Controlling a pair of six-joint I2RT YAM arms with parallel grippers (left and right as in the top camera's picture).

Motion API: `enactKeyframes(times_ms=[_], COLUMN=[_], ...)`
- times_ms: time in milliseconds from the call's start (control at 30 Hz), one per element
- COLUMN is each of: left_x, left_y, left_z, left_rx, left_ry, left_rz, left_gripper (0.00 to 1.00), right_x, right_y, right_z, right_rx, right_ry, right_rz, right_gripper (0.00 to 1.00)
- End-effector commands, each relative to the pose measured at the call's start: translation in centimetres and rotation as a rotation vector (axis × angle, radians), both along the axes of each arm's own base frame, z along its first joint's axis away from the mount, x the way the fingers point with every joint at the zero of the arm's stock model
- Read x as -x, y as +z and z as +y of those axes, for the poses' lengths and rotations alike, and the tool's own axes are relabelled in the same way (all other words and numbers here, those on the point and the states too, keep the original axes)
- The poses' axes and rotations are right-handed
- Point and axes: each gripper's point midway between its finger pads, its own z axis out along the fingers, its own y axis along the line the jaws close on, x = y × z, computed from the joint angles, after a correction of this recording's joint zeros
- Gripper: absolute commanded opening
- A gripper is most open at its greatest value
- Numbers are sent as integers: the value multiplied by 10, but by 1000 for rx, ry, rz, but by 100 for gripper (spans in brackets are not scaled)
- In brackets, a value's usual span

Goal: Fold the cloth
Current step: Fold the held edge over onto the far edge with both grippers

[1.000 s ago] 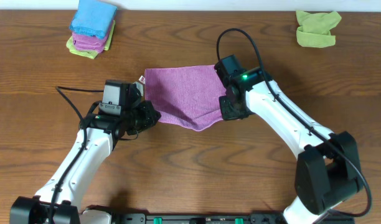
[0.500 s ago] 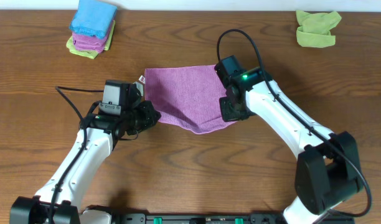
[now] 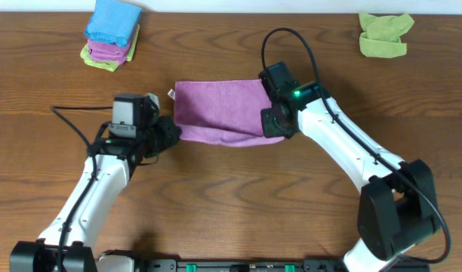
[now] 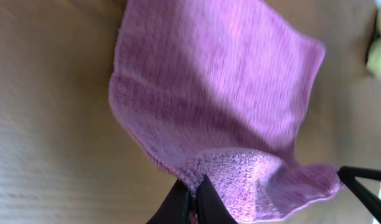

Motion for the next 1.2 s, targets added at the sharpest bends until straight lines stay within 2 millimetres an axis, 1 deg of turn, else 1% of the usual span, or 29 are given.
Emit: enactKeyframes(times_ms=[0, 100, 233, 300, 367, 500, 567, 667, 700, 733, 767, 867, 900, 967, 1000, 1167], left_x=[-15, -22, -27, -28, -30, -40, -43, -45, -45, -46, -46, -45, -45, -44, -44, -43], left_y=[15, 18, 10, 3, -3, -4, -5, -4, -4, -4, -4, -4, -4, -5, -4, -3], left_z=[9, 11, 11, 11, 10, 7, 6, 5, 5, 5, 5, 5, 5, 5, 4, 1], left_rx=[-35, -47, -48, -48, -47, -32, -27, -25, -25, -25, -25, -25, -25, -24, -20, -4], left_ry=[6, 11, 11, 10, 9, 4, 0, -1, -1, -1, -1, -2, -2, -2, -6, -18], left_rz=[-85, -118, -112, -96, -87, -106, -103, -104, -105, -106, -105, -102, -101, -98, -98, -97], left_gripper=[6, 6, 6, 6, 6, 6, 6, 6, 6, 6, 6, 6, 6, 6, 6, 6], right_x=[-17, -26, -34, -39, -46, -57, -58, -55, -53, -52, -52, -52, -51, -47, -47, -57], right_y=[9, 4, 0, 3, 7, 12, 13, 12, 12, 12, 12, 8, 6, -4, -11, -24], right_z=[-7, -8, -12, -9, -2, 4, 4, 7, 10, 11, 12, 15, 18, 28, 30, 35], right_rx=[-34, -76, -99, -113, -143, -171, -172, -171, -174, -170, -158, -136, -143, -173, -172, -146], right_ry=[-44, -58, -72, -69, -50, -45, -41, -3, 36, 71, 107, 202, 244, 331, 357, 479], right_rz=[-48, -47, -51, -74, -99, -143, -148, -134, -129, -130, -135, -138, -133, -109, -100, -132], right_gripper=[2, 2, 2, 2, 2, 2, 2, 2, 9, 18, 24, 32, 32, 32, 31, 32])
